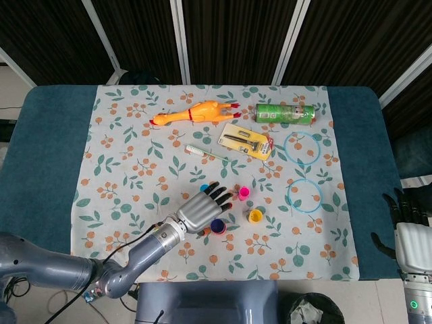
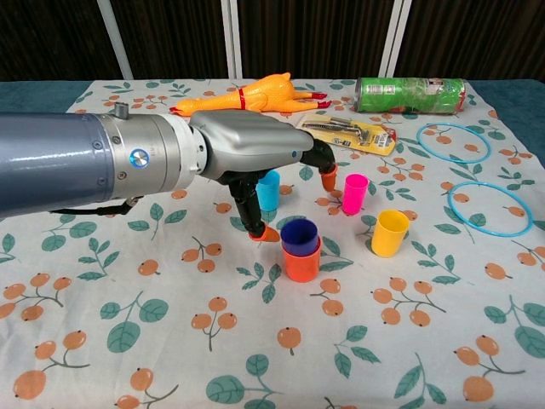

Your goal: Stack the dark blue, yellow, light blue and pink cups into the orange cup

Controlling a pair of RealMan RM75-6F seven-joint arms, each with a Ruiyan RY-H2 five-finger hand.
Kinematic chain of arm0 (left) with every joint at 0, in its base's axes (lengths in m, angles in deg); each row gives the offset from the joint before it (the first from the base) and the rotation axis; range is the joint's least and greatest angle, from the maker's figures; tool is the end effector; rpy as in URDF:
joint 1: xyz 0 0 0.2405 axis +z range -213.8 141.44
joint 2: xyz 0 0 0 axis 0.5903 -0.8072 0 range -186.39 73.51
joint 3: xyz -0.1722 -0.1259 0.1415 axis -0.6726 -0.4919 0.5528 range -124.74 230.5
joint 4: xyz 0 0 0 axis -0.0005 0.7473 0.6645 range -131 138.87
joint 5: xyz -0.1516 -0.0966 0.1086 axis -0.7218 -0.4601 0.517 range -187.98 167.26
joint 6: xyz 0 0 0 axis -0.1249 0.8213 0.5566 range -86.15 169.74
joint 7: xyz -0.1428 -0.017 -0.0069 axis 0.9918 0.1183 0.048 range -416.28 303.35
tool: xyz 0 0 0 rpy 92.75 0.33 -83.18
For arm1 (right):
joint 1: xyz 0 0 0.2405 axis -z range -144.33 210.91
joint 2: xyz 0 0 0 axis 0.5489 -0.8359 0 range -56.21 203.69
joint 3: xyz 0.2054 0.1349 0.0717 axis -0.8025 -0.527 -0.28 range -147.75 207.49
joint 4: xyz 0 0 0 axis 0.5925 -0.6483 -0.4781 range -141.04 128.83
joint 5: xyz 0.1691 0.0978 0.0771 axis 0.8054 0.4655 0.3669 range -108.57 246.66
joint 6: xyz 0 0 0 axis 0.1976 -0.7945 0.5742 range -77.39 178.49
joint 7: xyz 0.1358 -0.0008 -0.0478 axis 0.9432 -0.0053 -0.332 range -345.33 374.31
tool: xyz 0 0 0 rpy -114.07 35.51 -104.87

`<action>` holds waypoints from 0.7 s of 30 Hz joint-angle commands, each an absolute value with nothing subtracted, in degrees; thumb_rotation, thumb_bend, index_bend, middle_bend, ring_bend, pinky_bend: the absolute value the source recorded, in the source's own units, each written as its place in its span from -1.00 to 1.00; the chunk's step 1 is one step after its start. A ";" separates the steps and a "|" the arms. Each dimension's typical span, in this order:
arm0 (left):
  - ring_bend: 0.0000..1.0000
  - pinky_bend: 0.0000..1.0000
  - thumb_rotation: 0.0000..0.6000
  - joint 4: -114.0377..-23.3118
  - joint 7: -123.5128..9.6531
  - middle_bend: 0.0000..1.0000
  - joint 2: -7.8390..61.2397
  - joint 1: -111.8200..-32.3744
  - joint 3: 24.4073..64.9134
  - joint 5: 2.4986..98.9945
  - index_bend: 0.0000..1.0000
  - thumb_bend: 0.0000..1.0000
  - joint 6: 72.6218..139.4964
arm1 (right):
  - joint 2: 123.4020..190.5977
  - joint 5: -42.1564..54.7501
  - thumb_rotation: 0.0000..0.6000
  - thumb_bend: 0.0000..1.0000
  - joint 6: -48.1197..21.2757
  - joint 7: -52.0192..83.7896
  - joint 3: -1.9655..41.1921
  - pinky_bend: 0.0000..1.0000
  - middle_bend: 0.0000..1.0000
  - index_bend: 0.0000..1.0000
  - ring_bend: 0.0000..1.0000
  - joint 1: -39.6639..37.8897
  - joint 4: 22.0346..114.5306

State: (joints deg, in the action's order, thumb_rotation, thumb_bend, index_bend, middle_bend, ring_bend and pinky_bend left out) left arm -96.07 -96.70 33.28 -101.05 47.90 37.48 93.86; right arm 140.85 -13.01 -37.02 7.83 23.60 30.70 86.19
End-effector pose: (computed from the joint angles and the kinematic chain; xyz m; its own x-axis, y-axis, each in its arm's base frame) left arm -0.0190 0.3010 -0.0569 0.6814 0.2533 0.6866 0.6098 -0.7153 -0.3412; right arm -0.3161 -0.1797 0.1603 0.4486 0.0717 0.8909 -0.8919 0.0997 0.4411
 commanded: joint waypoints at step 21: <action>-1.00 -0.94 1.00 -91.12 -84.74 -0.90 26.51 -93.03 46.15 45.01 -0.75 -0.71 100.71 | 141.06 -13.00 1.00 -0.36 -36.71 7.44 23.66 -0.81 -0.91 -0.77 -0.90 30.55 86.07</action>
State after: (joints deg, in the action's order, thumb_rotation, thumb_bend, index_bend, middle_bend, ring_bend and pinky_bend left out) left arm -89.45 -86.57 28.92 -95.09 46.32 43.32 98.22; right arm 141.06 -13.03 -36.74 7.42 23.66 30.55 86.08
